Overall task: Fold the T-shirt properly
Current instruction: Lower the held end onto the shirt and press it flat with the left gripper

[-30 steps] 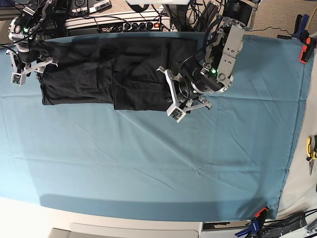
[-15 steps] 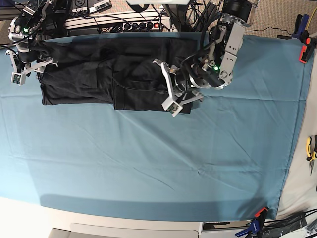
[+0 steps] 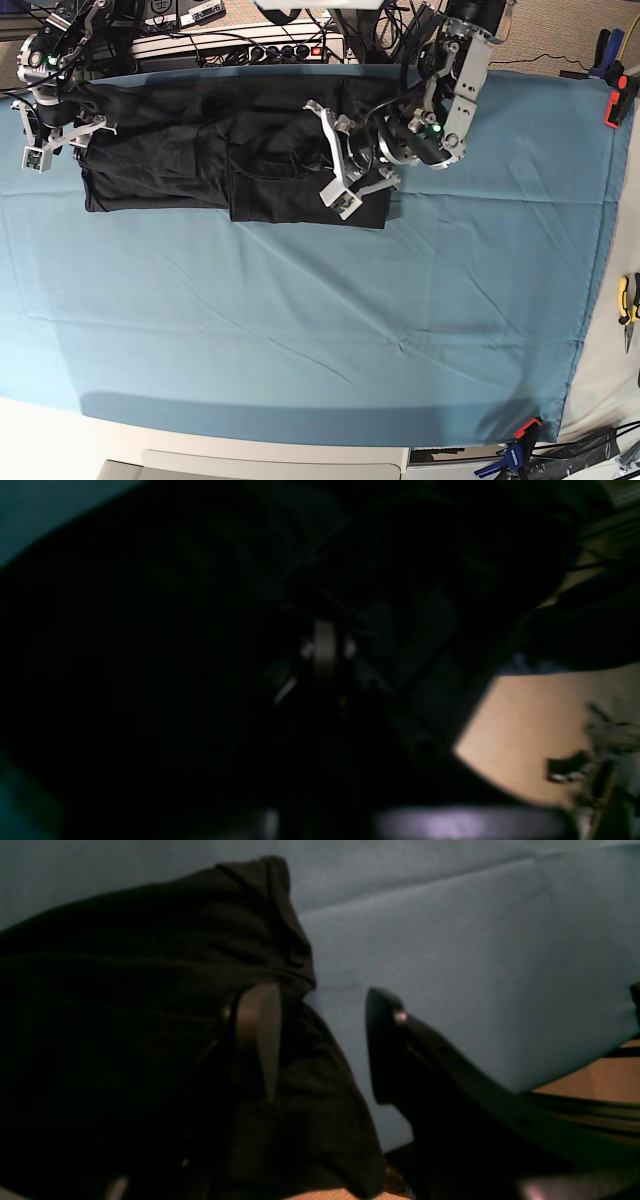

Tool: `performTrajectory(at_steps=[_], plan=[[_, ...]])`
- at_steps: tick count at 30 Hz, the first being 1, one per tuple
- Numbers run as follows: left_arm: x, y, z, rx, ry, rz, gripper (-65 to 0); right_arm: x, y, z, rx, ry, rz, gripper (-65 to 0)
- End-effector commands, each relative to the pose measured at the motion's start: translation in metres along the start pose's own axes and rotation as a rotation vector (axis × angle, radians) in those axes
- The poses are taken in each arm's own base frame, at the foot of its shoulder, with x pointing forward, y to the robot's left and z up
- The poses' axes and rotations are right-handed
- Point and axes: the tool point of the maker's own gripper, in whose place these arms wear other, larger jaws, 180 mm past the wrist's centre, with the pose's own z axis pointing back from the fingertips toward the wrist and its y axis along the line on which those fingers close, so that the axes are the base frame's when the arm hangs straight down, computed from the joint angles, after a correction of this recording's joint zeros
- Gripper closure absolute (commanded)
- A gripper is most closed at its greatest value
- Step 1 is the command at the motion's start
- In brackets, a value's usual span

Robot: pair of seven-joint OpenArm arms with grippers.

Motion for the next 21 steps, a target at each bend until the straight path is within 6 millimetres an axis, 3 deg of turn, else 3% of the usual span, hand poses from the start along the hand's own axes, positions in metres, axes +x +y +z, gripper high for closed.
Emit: performTrajectory(at_steps=[1,7,15,21], plan=[[0.018,-0.002,0.003,-0.007,-0.056,-0.021,0.0,0.015,-0.004,0.003,-0.007,-0.054,0.011,-27.9],[0.030,0.008,0.004,0.032,-0.074,-0.059,0.0,0.015,-0.004,0.003,-0.008,-0.054,0.011,-27.9],[0.030,0.034,0.007,0.172,-0.055,-0.091,0.0,0.015,-0.004,0.003,-0.007,-0.054,0.011,-27.9],[0.022,0.032,0.006,0.167,-0.043,-0.076,0.0,0.015,-0.004,0.003,-0.007,-0.054,0.011,-27.9]])
